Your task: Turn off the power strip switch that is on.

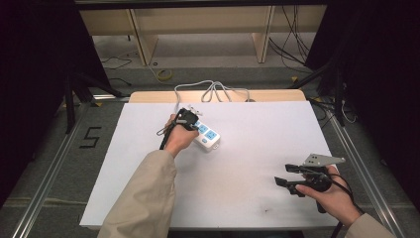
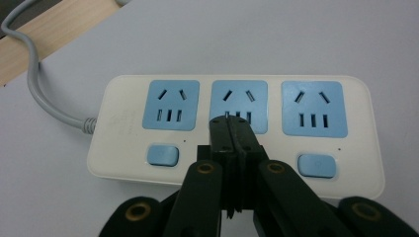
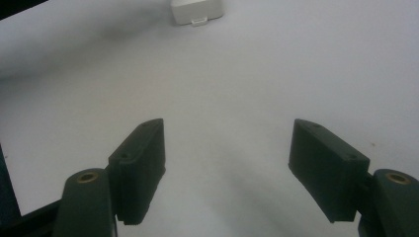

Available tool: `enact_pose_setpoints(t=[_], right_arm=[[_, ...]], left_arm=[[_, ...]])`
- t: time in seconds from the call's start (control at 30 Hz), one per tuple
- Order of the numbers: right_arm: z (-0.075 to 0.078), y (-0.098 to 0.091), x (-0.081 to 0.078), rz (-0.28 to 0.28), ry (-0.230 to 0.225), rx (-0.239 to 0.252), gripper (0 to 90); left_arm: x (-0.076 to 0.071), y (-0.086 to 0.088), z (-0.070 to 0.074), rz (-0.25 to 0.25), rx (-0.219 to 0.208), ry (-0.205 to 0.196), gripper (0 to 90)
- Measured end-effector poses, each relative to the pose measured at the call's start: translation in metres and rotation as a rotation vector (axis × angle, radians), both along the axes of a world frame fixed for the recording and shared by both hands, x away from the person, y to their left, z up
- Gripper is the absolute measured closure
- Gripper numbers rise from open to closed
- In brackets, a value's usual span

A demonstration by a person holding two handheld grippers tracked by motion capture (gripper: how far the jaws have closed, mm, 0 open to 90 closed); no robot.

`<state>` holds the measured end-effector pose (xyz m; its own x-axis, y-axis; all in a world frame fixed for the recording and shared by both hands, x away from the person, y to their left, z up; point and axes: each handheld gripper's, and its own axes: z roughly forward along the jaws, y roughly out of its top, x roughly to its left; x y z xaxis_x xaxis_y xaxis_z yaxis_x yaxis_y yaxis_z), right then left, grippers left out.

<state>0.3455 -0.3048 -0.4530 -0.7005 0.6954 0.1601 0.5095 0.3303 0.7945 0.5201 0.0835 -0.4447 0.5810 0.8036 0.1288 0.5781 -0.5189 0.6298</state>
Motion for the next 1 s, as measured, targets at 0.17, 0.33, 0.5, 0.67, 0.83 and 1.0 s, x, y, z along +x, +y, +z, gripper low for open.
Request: enact_pose_setpoints(t=[0.17,0.33,0.5,0.67,0.83,1.0], right_arm=[[-0.0001,-0.0005,0.0001,0.002,-0.004,0.0,30.5],[0.0,-0.0006,0.0003,0.002,-0.001,0.0,30.5],[0.0,-0.001,0.0003,0.005,-0.003,-0.002,30.8],[-0.0004,-0.0004,0.0001,0.008,0.003,0.004,30.9],[0.0001,-0.0001,-0.0003,0.011,0.002,0.001,30.9],[-0.0002,-0.0007,-0.0003,0.008,0.003,0.003,30.9]], left_arm=[[0.0011,-0.0001,-0.0018,-0.006,-0.009,0.014,89.9],[0.0019,-0.003,-0.0052,-0.012,-0.005,0.032,89.9],[0.0034,-0.003,-0.0053,0.002,-0.006,0.037,89.9],[0.0041,0.0002,-0.0038,0.014,0.006,0.056,90.0],[0.0061,0.0012,-0.0033,0.015,0.014,0.067,90.0],[0.0074,-0.0007,-0.0025,0.006,0.034,0.071,90.0]])
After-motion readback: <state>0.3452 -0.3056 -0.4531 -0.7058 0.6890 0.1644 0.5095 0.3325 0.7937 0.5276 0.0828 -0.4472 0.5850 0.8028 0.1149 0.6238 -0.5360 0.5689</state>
